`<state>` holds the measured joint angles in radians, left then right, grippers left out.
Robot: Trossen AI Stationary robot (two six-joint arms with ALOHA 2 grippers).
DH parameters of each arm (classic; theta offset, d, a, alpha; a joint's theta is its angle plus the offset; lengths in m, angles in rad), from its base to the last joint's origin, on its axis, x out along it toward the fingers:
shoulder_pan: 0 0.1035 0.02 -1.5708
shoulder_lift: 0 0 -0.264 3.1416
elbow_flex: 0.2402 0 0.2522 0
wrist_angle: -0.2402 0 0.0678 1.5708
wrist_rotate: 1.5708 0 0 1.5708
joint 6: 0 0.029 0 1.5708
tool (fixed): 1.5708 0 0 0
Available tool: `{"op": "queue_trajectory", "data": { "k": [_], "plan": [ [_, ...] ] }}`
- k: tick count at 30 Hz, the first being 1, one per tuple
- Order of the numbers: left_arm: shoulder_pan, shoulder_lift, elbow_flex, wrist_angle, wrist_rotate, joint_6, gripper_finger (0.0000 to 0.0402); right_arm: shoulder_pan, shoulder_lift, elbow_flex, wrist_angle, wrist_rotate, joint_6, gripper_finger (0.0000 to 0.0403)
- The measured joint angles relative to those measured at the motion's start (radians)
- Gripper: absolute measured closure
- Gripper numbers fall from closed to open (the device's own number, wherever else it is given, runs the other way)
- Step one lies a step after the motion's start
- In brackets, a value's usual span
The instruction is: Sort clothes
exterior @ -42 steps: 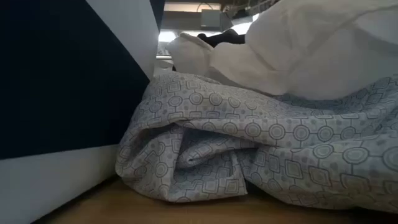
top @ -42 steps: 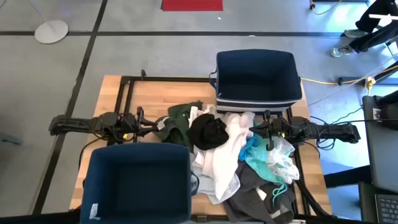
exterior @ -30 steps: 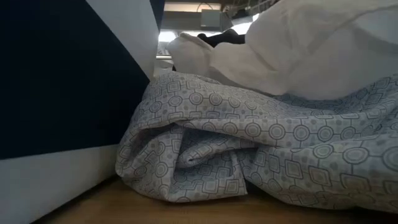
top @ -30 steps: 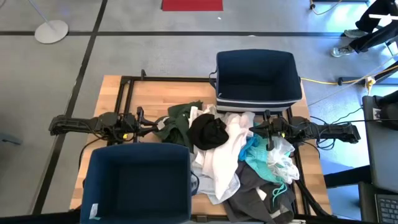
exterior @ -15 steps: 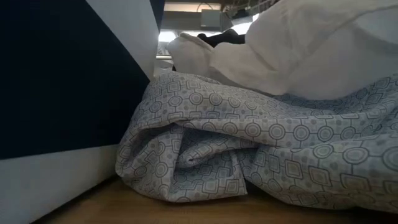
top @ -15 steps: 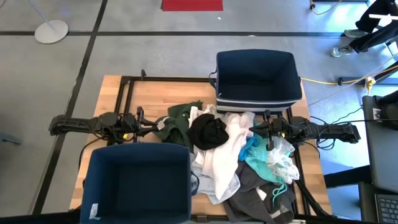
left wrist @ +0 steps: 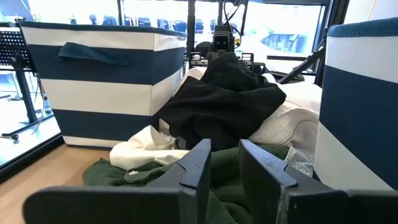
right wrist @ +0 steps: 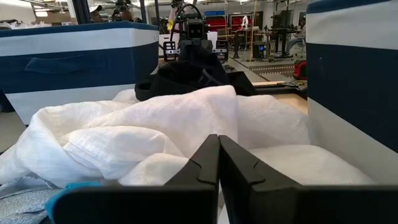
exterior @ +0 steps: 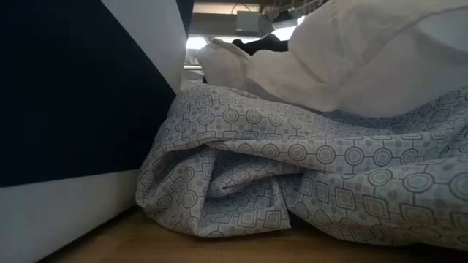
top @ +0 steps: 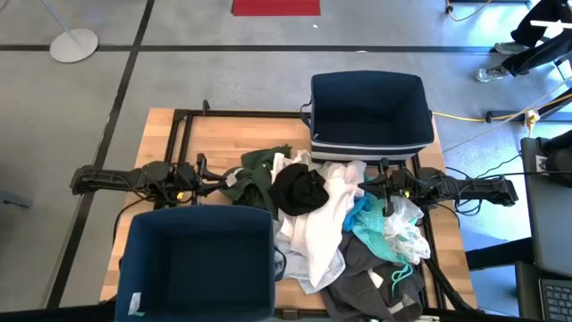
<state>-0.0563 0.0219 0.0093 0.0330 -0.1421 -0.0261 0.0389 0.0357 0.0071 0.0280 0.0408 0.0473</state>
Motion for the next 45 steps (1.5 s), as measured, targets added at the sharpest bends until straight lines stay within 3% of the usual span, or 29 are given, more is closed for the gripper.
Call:
{"op": "queue_trajectory", "data": {
  "k": [10, 17, 22, 27, 36, 40, 45],
  "plan": [
    [0.0, 0.0, 0.0, 0.001, -0.002, 0.052, 0.0329, 0.0, 0.0, 0.0, 0.0, 0.0, 0.0, 0.0391],
    [0.0, 0.0, 0.0, 0.074, -0.03, -0.136, 0.0329, 0.0, 0.0, 0.0, 0.016, 0.001, 0.0, 0.0391],
    [0.0, 0.0, 0.0, 0.209, -0.03, -0.176, 0.0329, 0.0, 0.0, 0.004, 0.018, 0.001, 0.0, 0.0391],
    [0.0, 0.0, 0.0, 0.304, -0.03, -0.147, 0.0329, 0.0, 0.0, 0.006, 0.03, 0.001, 0.0, 0.0391],
    [0.0, 0.006, 0.048, 0.313, -0.046, -0.127, 0.0329, 0.0, 0.0, 0.007, 0.056, 0.001, 0.0, 0.0391],
    [0.0, 0.065, 0.125, 0.292, -0.054, -0.075, 0.0329, 0.0, 0.0, 0.008, 0.103, 0.001, -0.003, 0.0391],
    [0.0, 0.252, 0.249, 0.283, -0.083, 0.004, 0.0329, 0.0, 0.0, 0.008, 0.214, 0.0, -0.033, 0.0391]
  ]
}}
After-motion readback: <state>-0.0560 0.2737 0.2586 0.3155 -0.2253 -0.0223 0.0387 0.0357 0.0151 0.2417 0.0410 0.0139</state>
